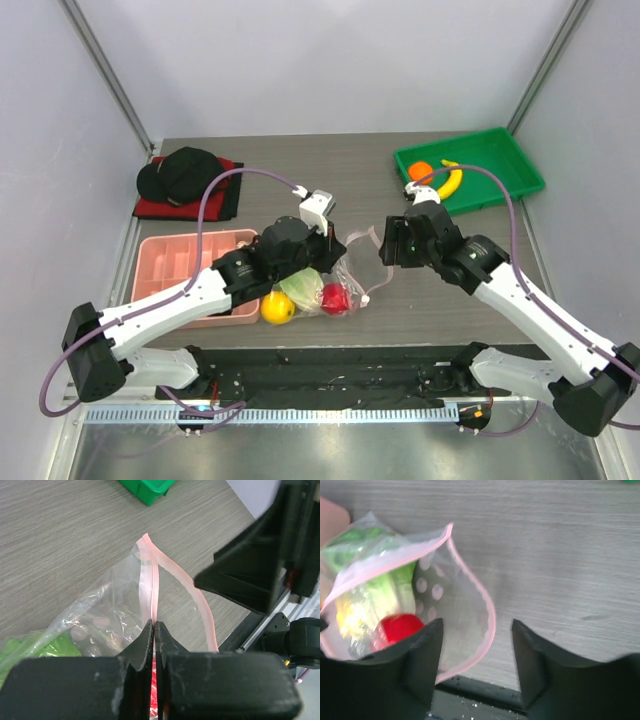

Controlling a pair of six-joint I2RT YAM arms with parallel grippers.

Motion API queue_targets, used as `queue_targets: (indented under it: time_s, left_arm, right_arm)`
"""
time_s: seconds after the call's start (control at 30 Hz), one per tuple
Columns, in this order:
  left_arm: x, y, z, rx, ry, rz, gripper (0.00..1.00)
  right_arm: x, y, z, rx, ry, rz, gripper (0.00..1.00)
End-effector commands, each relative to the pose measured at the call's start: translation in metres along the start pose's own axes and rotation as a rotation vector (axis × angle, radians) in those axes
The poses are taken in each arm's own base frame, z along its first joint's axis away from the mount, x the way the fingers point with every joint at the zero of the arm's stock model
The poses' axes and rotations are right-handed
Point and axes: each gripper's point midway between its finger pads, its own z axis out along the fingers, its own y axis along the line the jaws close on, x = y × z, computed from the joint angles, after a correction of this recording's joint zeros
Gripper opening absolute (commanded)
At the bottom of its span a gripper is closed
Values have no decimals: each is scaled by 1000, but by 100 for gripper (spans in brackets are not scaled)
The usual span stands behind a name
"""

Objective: Open the zip-top bag and remove the fake food

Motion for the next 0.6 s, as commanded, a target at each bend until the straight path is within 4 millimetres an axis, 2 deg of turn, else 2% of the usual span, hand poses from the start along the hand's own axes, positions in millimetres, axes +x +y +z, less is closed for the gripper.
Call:
queue_targets:
  time_s: [0.0,0.07,0.17,0.3,0.43,0.47,0.57]
  left_arm:
    - [-28,-15,-10,57,-72,-29,0]
    - [-30,-20,-13,82,-77,-42,0]
    - [-34,-29,-16,118,-86,-64,0]
    - [-49,-42,-26,179,-122,-96,0]
    - [-61,-51,-29,208,-142,-111,0]
    - [-60,-56,-29,234,-129,-110,0]
    - [-56,-54,-24,224,-117,-110,0]
  right_arm:
    - [4,26,-20,-152,-25,53,51]
    - [8,35,-18,-202,-9,55,48]
    - [20,50,-3,-258,67,45,43]
    - [25,73,13,-362,88,73,43]
    - [34,88,18,-454,113,93,51]
    - [35,90,18,-472,114,100,55]
    - [42,105,15,-579,129,117,62]
